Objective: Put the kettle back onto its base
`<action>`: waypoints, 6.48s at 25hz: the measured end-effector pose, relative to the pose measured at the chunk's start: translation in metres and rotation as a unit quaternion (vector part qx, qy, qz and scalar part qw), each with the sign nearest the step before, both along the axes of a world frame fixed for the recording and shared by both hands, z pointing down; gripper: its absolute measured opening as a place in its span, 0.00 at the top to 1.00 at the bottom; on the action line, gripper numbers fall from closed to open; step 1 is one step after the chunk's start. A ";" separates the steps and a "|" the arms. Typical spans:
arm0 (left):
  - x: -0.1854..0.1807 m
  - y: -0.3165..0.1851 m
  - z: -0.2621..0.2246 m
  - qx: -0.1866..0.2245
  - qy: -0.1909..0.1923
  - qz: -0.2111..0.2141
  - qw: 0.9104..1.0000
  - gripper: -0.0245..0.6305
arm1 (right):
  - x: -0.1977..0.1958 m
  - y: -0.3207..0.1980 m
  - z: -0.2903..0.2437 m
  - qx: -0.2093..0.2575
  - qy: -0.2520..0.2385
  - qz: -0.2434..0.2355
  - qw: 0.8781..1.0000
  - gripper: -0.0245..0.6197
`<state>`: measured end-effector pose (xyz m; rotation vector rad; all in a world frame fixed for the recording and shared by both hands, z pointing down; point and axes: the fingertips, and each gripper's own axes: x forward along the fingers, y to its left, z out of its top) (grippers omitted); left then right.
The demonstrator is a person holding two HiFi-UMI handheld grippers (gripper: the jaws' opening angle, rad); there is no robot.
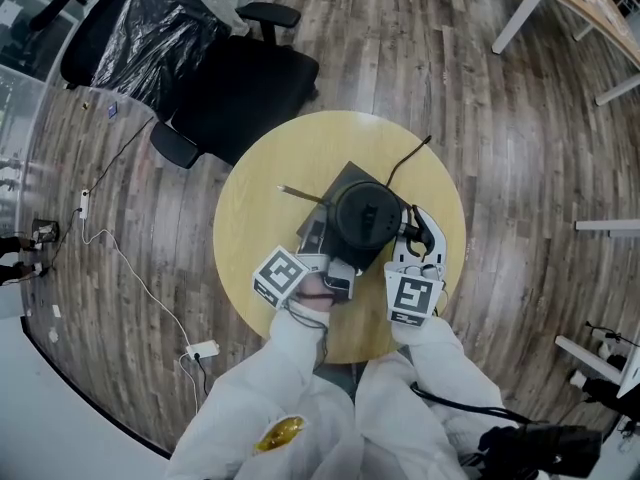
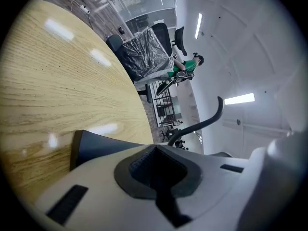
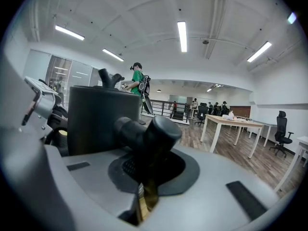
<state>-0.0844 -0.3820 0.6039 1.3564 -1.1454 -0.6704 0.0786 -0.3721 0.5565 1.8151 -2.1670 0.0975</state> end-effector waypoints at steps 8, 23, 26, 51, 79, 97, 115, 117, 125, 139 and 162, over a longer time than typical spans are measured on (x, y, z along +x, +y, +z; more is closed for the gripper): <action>0.009 -0.004 -0.002 0.004 0.004 0.006 1.000 0.97 | 0.003 0.005 -0.003 0.008 -0.009 -0.012 1.000 0.92; -0.017 0.009 0.008 -0.013 0.033 -0.046 0.998 0.97 | -0.027 0.012 -0.008 0.035 0.046 -0.032 0.998 0.92; -0.026 0.012 0.011 -0.019 0.041 -0.063 0.997 0.97 | -0.036 0.011 -0.007 0.047 0.061 -0.042 0.996 0.93; -0.005 0.017 0.006 -0.029 0.043 -0.050 0.997 0.97 | -0.007 0.011 0.003 0.021 0.045 -0.013 0.999 0.94; 0.001 0.042 0.010 -0.041 0.065 -0.068 0.995 0.97 | 0.011 0.023 0.014 -0.043 0.009 0.007 0.999 0.79; 0.001 0.075 -0.018 0.033 -0.010 -0.009 0.999 0.97 | 0.023 0.083 0.027 -0.078 -0.030 0.073 0.994 0.73; 0.015 0.171 -0.141 0.226 -0.345 0.202 0.888 0.97 | -0.036 0.171 -0.054 -0.054 -0.076 -0.092 0.991 0.74; 0.015 0.182 -0.151 0.240 -0.353 0.205 0.881 0.97 | -0.039 0.177 -0.067 -0.039 -0.078 -0.100 0.991 0.77; 0.004 0.215 -0.157 0.251 -0.374 0.209 0.868 0.97 | -0.051 0.199 -0.092 -0.009 -0.079 -0.105 0.991 0.94; 0.029 0.296 -0.160 0.256 -0.380 0.211 0.864 0.97 | -0.036 0.278 -0.102 0.005 -0.086 -0.102 0.991 0.94; 0.047 0.439 -0.180 0.247 -0.396 0.184 0.865 0.97 | -0.039 0.418 -0.127 0.020 -0.091 -0.146 0.985 0.94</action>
